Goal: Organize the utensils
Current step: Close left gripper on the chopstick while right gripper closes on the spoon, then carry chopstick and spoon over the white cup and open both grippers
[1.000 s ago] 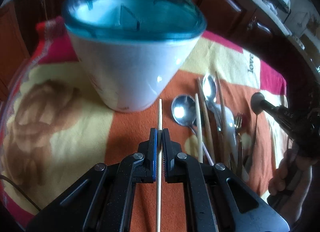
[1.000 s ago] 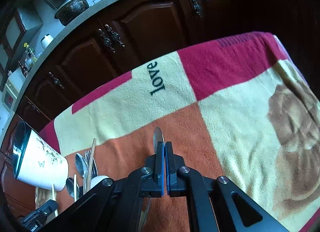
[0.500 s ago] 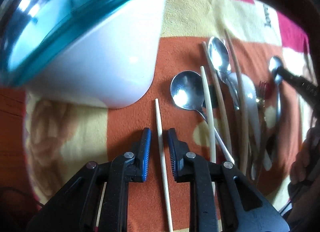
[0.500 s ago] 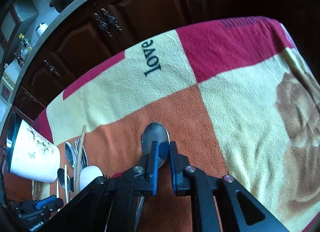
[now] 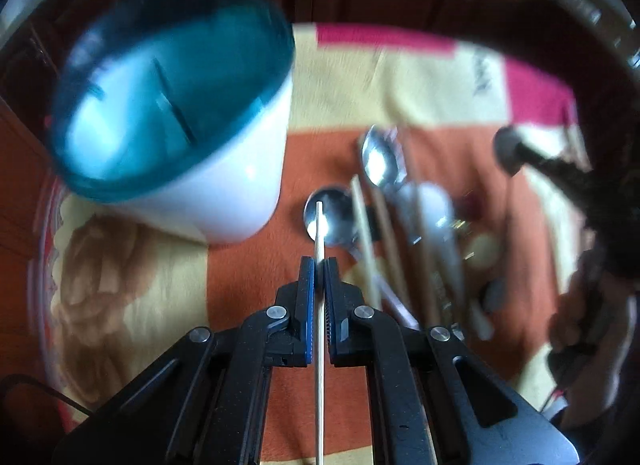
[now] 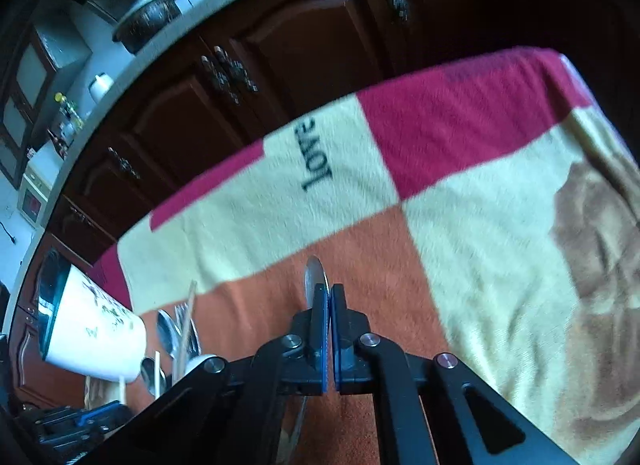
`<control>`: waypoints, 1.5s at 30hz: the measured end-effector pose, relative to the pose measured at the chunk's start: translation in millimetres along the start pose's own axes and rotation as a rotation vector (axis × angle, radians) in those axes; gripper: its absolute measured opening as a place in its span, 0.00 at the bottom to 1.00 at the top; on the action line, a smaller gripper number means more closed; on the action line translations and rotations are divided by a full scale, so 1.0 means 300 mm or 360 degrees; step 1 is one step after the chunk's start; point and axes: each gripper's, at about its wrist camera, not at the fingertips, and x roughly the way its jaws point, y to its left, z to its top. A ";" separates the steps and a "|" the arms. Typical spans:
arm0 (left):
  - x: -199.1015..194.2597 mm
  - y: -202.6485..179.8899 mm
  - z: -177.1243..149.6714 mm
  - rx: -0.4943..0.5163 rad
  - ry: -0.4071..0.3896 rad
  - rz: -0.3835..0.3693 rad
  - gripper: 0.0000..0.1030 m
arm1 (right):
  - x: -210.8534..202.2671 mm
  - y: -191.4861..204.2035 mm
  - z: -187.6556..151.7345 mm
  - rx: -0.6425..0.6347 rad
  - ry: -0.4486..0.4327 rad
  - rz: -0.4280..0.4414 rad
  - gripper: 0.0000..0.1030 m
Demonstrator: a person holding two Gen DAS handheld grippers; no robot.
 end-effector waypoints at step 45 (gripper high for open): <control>-0.292 0.372 0.320 -0.0473 -0.1456 0.0150 0.04 | -0.198 0.913 0.102 -0.0576 -0.0741 0.0122 0.01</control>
